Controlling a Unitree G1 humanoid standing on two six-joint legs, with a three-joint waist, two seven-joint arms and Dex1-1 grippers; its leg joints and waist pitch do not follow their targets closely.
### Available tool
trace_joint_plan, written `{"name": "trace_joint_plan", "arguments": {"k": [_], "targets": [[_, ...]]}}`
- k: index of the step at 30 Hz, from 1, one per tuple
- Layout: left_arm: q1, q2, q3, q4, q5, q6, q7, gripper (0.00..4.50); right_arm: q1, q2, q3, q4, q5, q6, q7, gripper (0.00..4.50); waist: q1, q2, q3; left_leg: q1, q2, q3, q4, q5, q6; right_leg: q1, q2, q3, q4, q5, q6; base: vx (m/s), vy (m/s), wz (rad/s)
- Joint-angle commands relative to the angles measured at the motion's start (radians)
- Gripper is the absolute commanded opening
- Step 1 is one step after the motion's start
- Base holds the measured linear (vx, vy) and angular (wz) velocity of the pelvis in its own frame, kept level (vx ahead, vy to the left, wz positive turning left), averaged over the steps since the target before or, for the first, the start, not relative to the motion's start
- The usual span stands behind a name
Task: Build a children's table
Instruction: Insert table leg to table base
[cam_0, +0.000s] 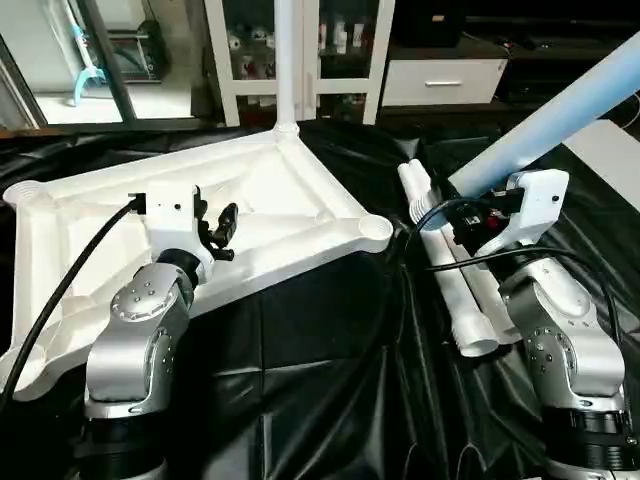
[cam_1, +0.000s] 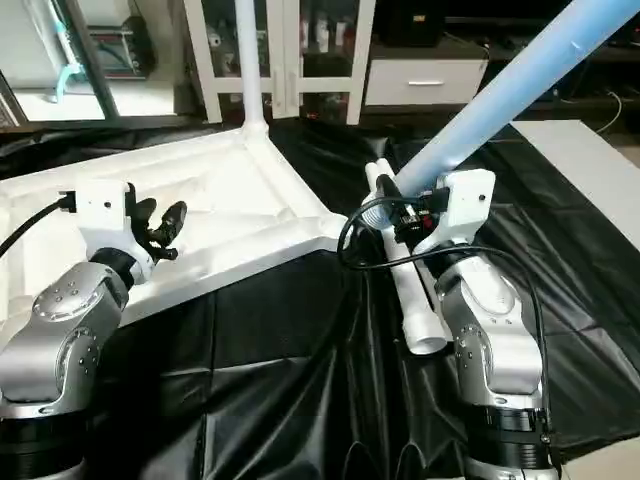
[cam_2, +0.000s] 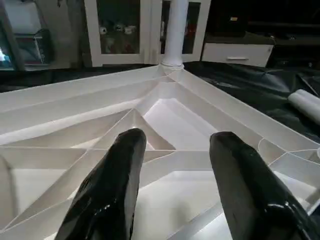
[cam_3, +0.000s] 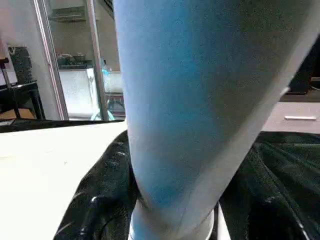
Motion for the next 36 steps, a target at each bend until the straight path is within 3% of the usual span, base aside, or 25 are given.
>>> {"name": "trace_joint_plan", "arguments": {"k": [1, 5, 14, 36], "targets": [[-0.010, 0.003, -0.002, -0.019, 0.004, 0.003, 0.006, 2.39, -0.011, -0.005, -0.008, -0.017, 0.003, -0.001, -0.003, 1.84, -0.003, -0.001, -0.060, 0.018, 0.007, 0.001, -0.068, -0.138, -0.008, 0.033, -0.036, 0.020, -0.074, 0.000, -0.157, 0.000, 0.000, 0.00], [-0.010, 0.003, -0.002, -0.019, 0.004, 0.003, 0.006, 2.39, -0.011, -0.005, -0.008, -0.017, 0.003, -0.001, -0.003, 1.84, -0.003, -0.001, -0.062, 0.017, 0.006, 0.001, -0.066, -0.108, 0.003, 0.037, -0.036, 0.019, -0.069, 0.056, -0.168, 0.000, 0.000, 0.00], [-0.010, 0.003, -0.002, -0.019, 0.004, 0.003, 0.006, 2.39, -0.011, -0.005, -0.008, -0.017, 0.003, -0.001, -0.003, 1.84, -0.003, -0.001, -0.059, 0.019, 0.007, 0.002, -0.068, -0.139, 0.000, 0.035, -0.037, 0.020, -0.074, 0.004, -0.168, 0.000, 0.000, 0.00], [-0.010, 0.003, -0.002, -0.019, 0.004, 0.003, 0.006, 2.39, -0.011, -0.005, -0.008, -0.017, 0.003, -0.001, -0.003, 1.84, -0.002, -0.001, -0.061, 0.019, 0.007, 0.002, -0.065, -0.114, 0.008, 0.037, -0.037, 0.020, -0.070, 0.042, -0.174, 0.000, 0.000, 0.00]]}}
